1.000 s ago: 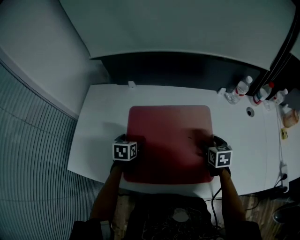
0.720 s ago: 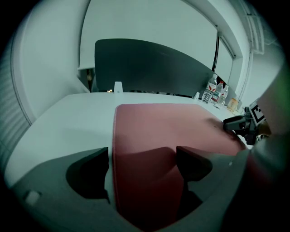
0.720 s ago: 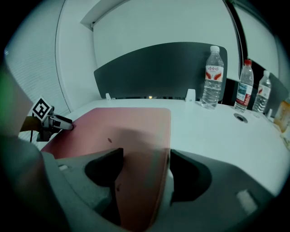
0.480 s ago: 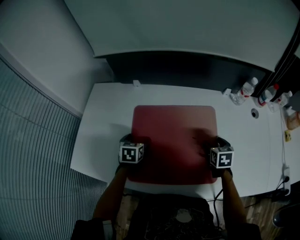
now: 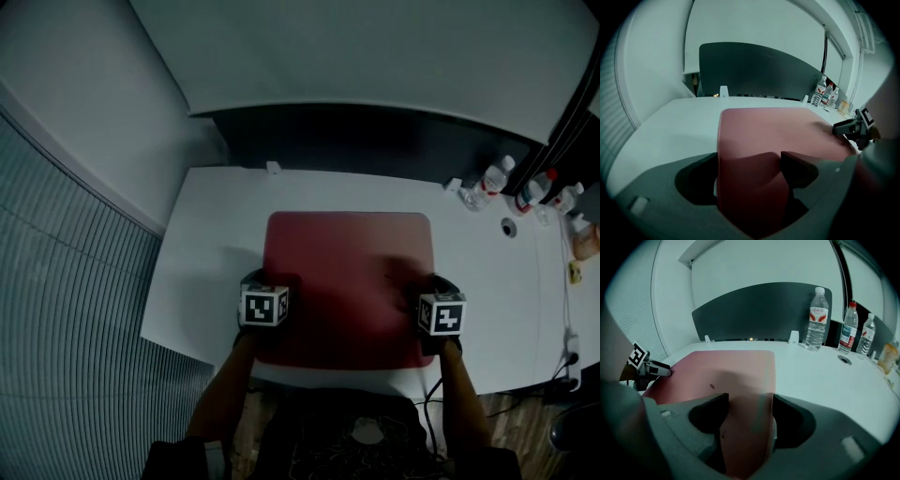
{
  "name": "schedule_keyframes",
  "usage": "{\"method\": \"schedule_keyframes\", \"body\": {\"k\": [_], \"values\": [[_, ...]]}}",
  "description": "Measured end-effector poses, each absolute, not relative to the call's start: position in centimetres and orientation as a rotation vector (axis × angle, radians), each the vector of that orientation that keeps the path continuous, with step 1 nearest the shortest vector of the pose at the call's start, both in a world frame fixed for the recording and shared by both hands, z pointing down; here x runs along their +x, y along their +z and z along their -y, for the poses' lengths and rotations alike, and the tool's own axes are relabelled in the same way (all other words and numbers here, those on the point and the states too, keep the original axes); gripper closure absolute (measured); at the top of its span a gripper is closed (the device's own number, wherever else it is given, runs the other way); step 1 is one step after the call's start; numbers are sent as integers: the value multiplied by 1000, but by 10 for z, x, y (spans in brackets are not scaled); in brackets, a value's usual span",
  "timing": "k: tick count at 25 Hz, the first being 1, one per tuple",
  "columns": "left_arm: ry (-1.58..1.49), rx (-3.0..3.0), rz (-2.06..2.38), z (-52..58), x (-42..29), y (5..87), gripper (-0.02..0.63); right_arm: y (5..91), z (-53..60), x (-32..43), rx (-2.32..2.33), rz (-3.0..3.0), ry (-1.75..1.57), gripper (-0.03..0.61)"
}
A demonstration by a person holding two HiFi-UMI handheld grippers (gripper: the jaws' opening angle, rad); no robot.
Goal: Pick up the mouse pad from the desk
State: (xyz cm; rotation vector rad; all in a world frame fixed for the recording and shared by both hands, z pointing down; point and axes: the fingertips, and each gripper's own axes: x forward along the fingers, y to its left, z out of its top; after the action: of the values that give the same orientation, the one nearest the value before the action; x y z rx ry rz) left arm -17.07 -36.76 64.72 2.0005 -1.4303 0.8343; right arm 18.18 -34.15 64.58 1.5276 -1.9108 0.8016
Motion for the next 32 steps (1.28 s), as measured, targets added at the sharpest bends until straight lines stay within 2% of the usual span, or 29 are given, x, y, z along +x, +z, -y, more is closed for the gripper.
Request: {"method": "schedule_keyframes", "body": {"k": [13, 15, 16, 17, 18, 22, 24, 25, 30, 31, 32], "values": [[842, 1977, 1451, 368, -171, 646, 198, 645, 341, 179, 1535, 1904, 821, 332], [884, 1955, 1543, 369, -182, 640, 221, 644, 342, 178, 1525, 1907, 821, 341], [907, 1927, 1620, 370, -192, 634, 330, 645, 341, 178, 1521, 1911, 820, 344], [911, 1898, 1678, 370, -200, 629, 512, 645, 341, 178, 1517, 1914, 819, 347], [891, 1878, 1699, 370, -204, 627, 549, 645, 341, 177, 1513, 1918, 818, 350], [869, 1885, 1667, 369, -198, 634, 535, 645, 340, 178, 1515, 1912, 833, 357], [872, 1918, 1648, 370, -195, 638, 443, 645, 340, 178, 1510, 1916, 841, 356], [849, 1935, 1633, 372, -193, 641, 425, 645, 341, 178, 1507, 1920, 842, 356], [809, 1949, 1525, 370, -189, 641, 403, 645, 342, 176, 1489, 1943, 856, 354], [800, 1965, 1478, 369, -185, 642, 371, 645, 342, 176, 1487, 1944, 861, 353], [789, 1980, 1434, 367, -179, 643, 294, 645, 342, 176, 1487, 1944, 865, 353]]}}
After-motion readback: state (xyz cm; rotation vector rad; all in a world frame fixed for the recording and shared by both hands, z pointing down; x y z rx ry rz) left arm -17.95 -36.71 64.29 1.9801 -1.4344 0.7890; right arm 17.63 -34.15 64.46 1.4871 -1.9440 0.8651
